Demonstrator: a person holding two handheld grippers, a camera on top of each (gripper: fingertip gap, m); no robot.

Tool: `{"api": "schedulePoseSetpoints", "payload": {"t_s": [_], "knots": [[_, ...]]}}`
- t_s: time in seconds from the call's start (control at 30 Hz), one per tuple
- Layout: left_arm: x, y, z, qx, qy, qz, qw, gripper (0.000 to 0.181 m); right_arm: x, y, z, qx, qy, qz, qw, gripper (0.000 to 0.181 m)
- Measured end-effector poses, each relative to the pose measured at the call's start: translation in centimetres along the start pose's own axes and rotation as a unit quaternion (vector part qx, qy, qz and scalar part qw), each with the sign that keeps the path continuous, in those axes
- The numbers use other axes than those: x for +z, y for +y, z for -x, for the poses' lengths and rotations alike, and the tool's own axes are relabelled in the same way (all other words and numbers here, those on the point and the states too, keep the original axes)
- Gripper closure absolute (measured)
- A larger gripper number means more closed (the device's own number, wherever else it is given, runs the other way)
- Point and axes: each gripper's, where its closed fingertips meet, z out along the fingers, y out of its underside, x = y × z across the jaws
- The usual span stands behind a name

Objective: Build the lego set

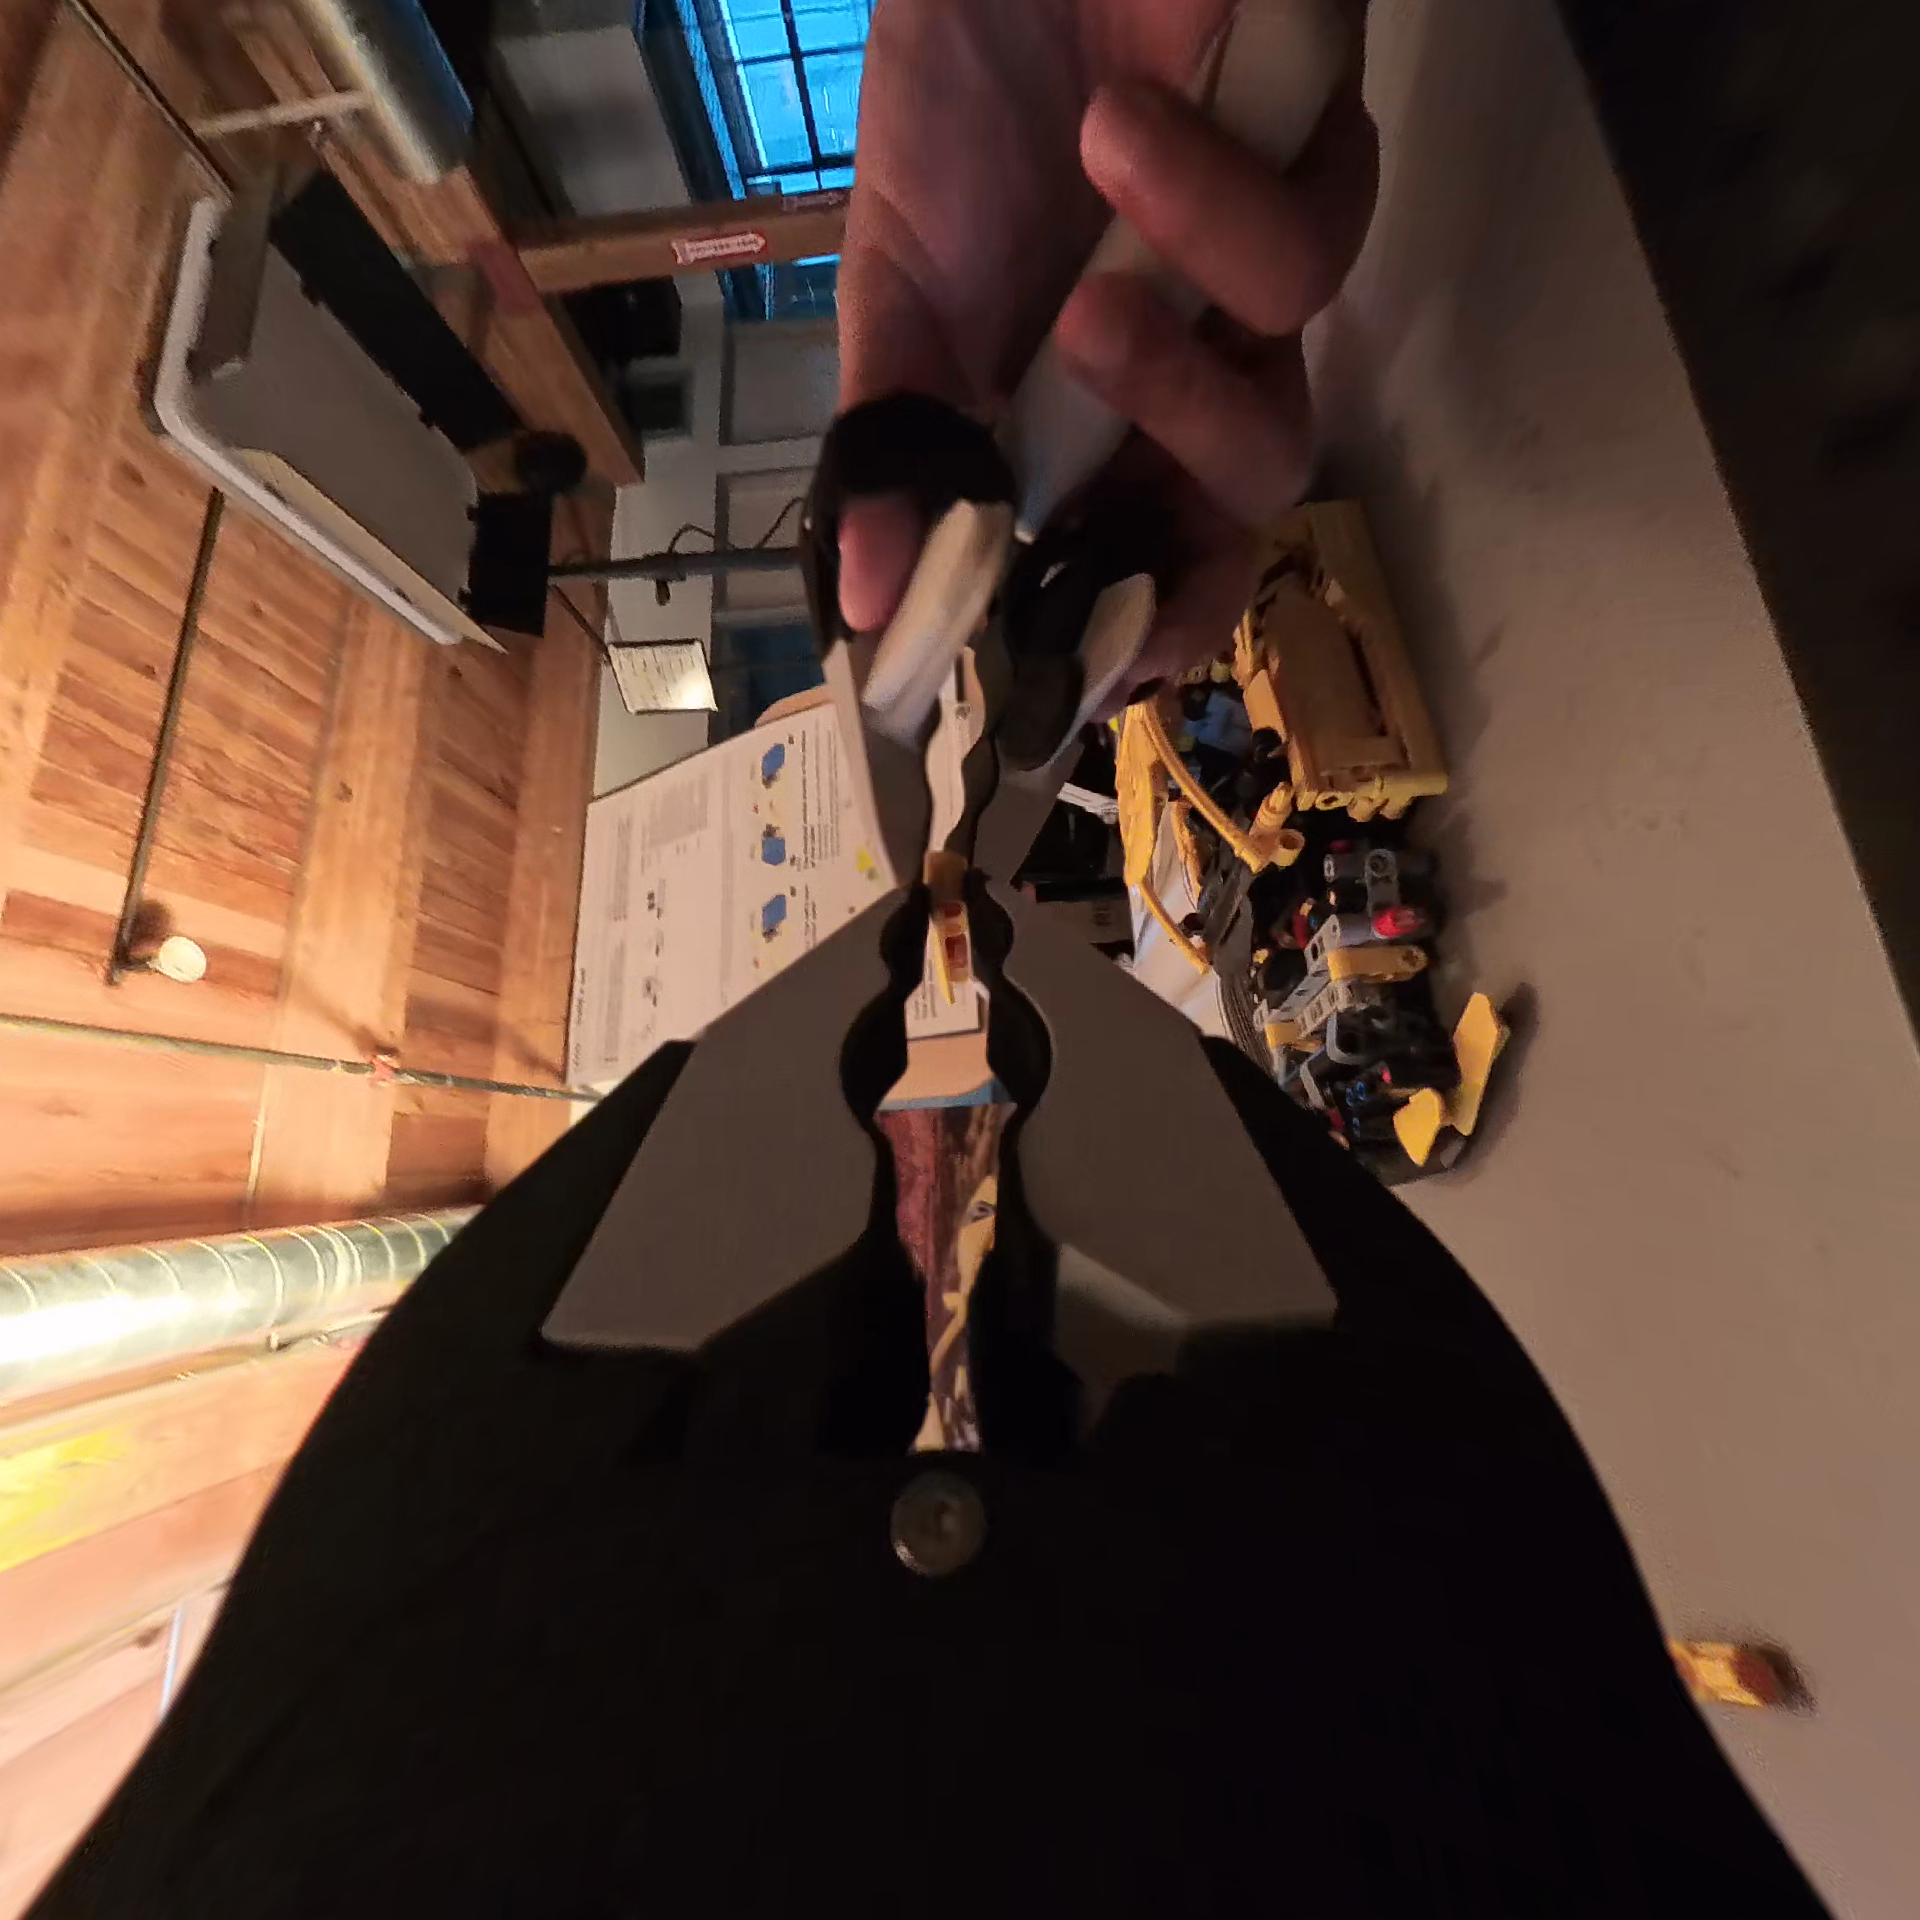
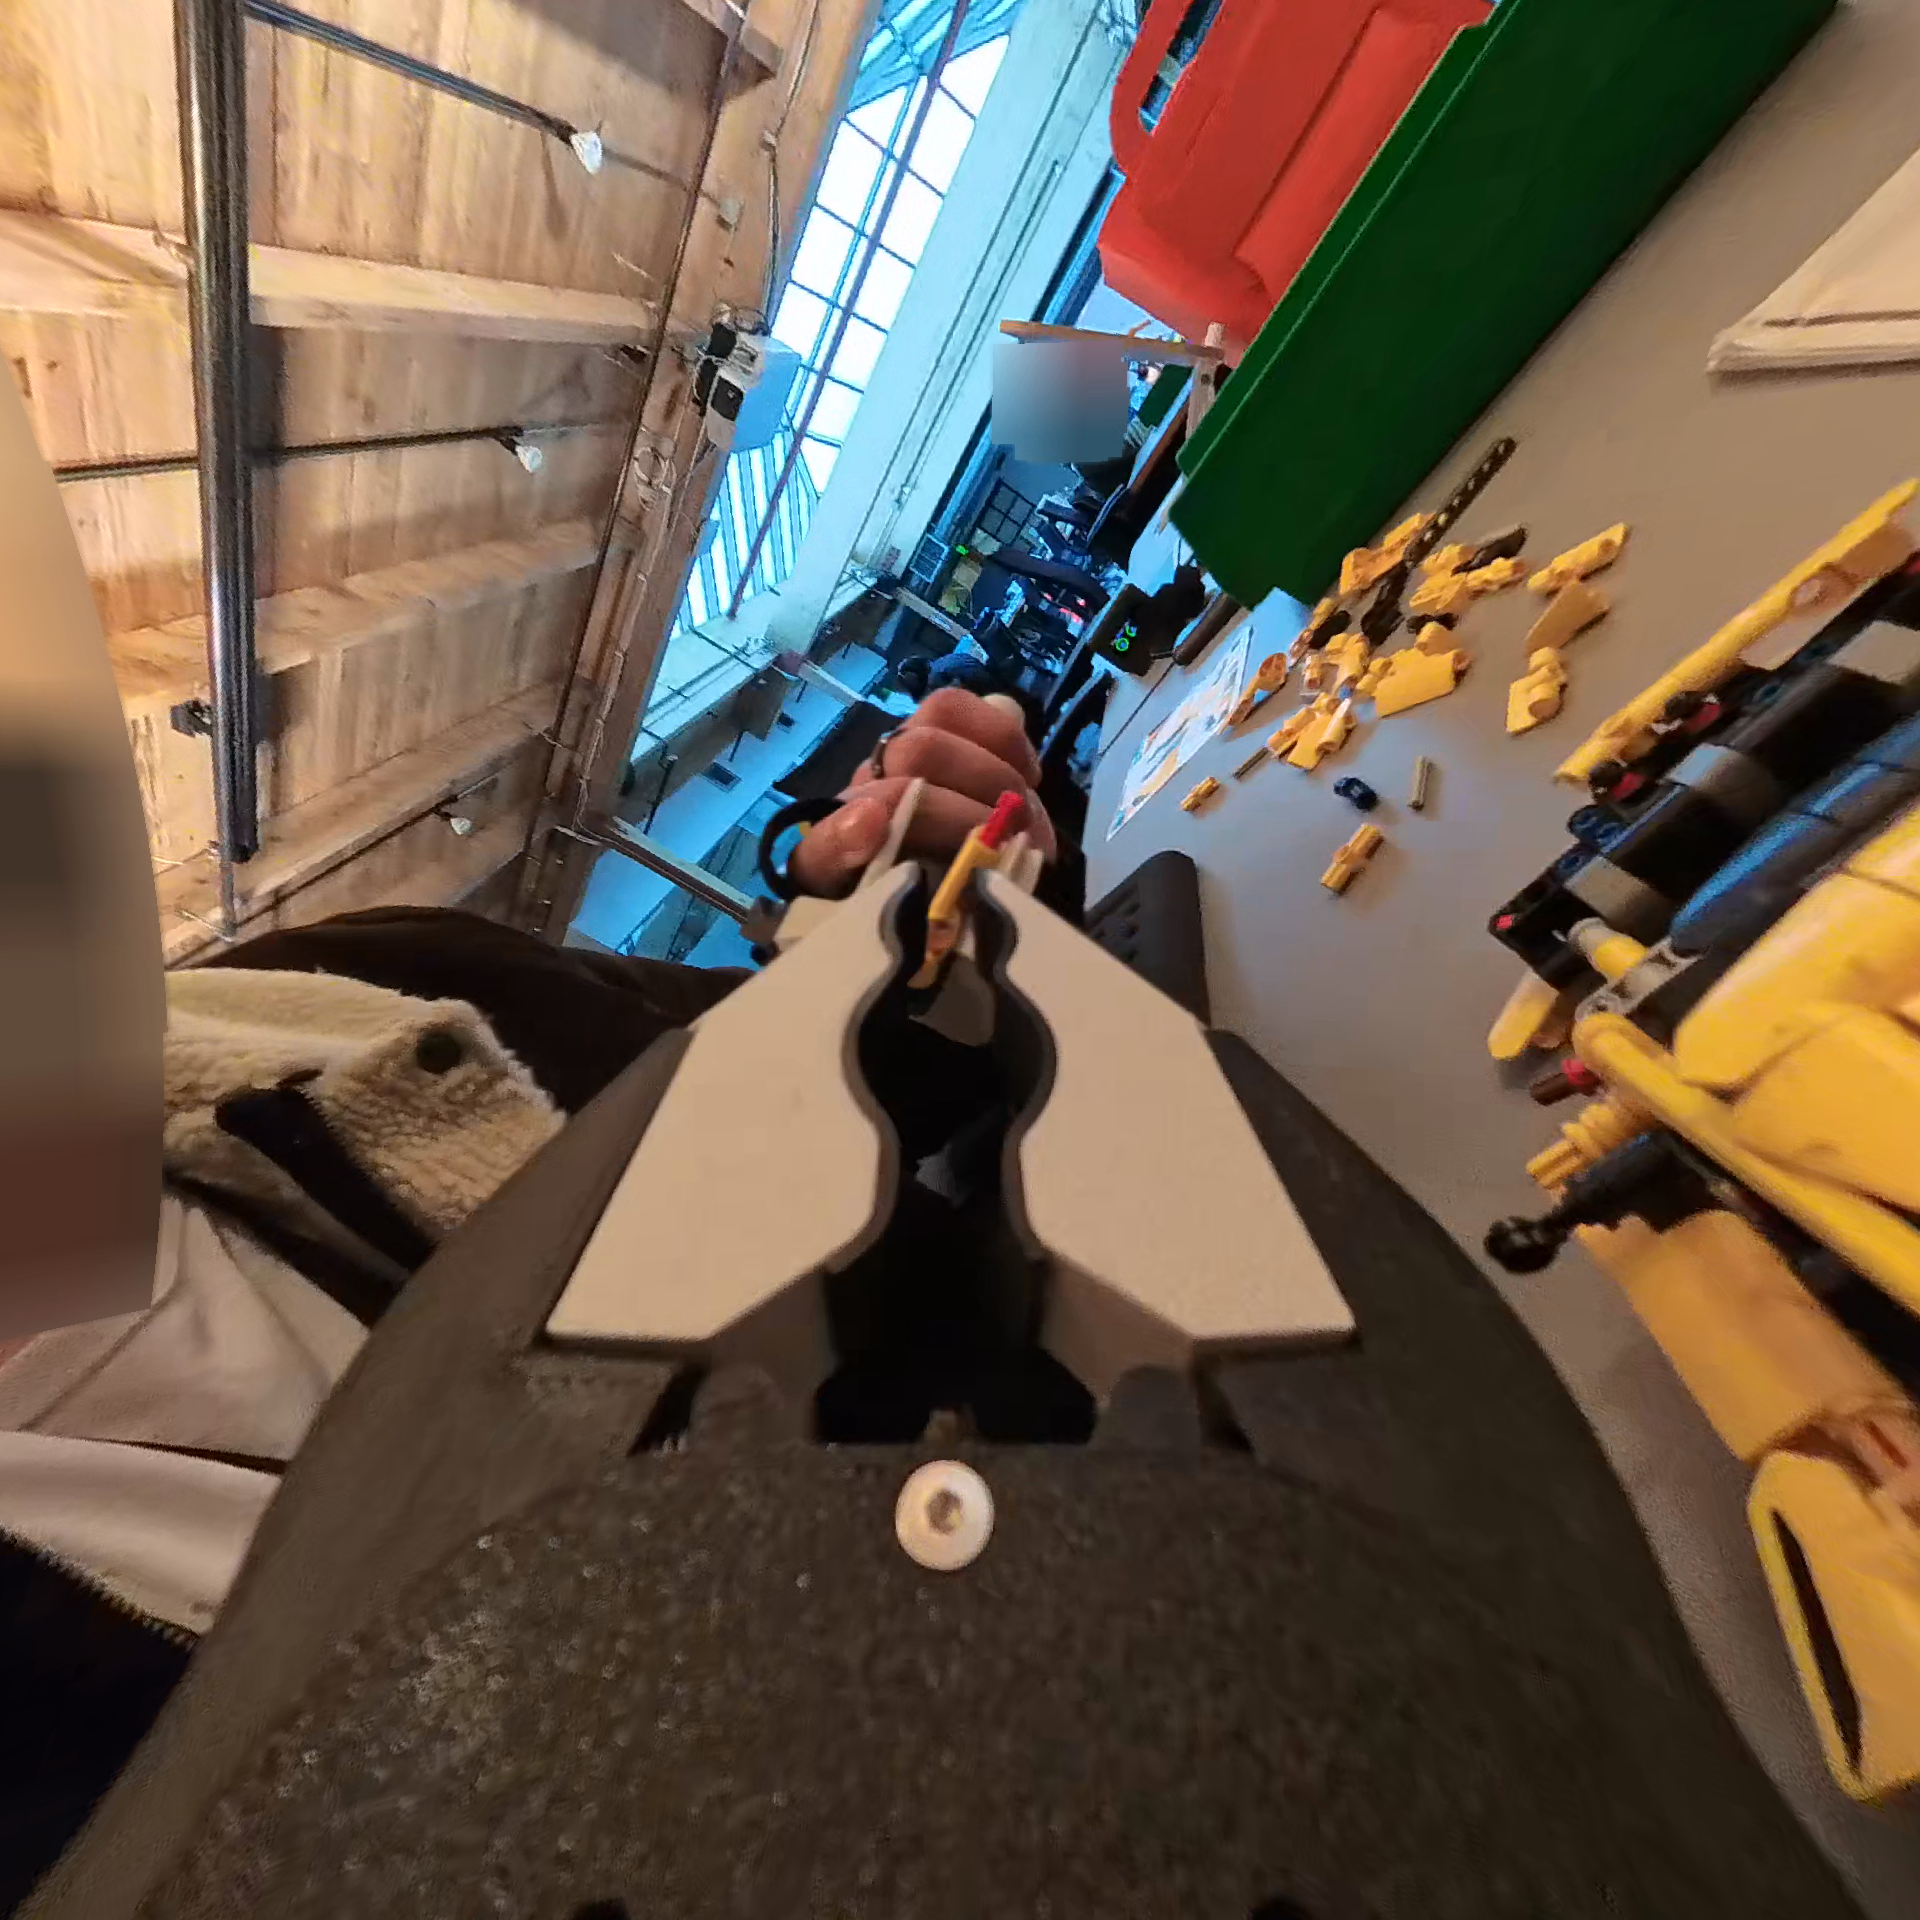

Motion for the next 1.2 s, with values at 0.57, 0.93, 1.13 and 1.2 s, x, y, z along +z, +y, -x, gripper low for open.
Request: {"api": "schedulePoseSetpoints", "payload": {"t_s": [0.57, 0.93, 1.13, 1.2], "knots": [[-0.5, 0.1, -0.1, -0.248, 0.031, 0.061, 0.966, 0.165, -0.6, 0.0, -0.6, 0.025, 0.005, -0.010, 1.000, 0.175], [-0.6, 1.2, 1.6, -0.956, 0.070, -0.069, 0.278, 0.157, 0.5, 0.5, -0.3, -0.018, 0.018, 0.000, 1.000, 0.175], [-0.6, 0.4, -0.3, -0.967, 0.074, -0.037, 0.242, 0.161, 0.6, 0.7, -0.3, -0.015, 0.017, 0.004, 1.000, 0.175], [-0.7, 0.1, -0.5, -0.969, 0.081, -0.043, 0.228, 0.175, 0.7, 0.9, -0.4, -0.017, 0.020, 0.009, 1.000, 0.175]]}}
